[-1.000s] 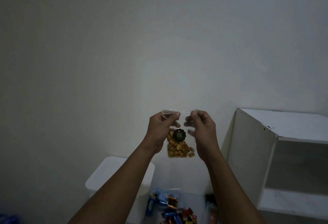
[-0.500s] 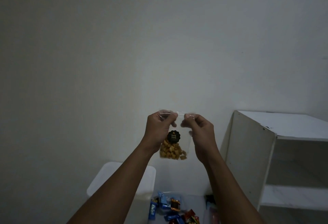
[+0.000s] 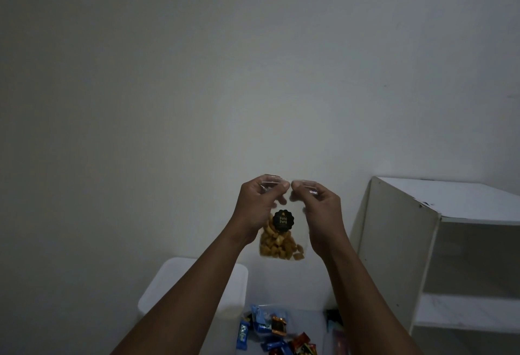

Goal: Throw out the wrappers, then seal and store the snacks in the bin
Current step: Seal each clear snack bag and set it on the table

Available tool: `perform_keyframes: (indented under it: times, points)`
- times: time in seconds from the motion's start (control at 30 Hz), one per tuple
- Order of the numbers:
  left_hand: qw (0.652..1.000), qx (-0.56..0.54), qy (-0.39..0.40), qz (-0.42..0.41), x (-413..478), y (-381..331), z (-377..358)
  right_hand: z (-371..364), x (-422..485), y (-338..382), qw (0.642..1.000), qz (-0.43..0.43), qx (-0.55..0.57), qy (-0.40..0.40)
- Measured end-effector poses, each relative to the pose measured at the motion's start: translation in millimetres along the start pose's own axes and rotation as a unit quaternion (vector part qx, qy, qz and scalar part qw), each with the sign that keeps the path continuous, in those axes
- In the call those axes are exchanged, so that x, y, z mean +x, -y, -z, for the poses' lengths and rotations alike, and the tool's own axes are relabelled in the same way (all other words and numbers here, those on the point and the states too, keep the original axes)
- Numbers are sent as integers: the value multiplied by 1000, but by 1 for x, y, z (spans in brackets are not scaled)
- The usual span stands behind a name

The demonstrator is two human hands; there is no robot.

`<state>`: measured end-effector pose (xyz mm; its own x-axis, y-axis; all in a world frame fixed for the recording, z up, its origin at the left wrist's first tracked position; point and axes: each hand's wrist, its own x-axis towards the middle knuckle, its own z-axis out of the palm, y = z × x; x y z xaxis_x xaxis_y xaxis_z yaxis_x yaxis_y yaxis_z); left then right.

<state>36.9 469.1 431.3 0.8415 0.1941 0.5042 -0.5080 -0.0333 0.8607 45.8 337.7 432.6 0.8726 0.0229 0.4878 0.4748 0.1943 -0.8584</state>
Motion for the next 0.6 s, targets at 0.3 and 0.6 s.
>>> perform_keyframes:
  times: [0.3, 0.6]
  points:
    - [995, -86, -51, 3, -2, 1, 0, 0, 1, 2, 1000, -14, 8, -19]
    - [995, -80, -55, -8, -7, 2, -10, 1, 4, 1, 999, -12, 26, -37]
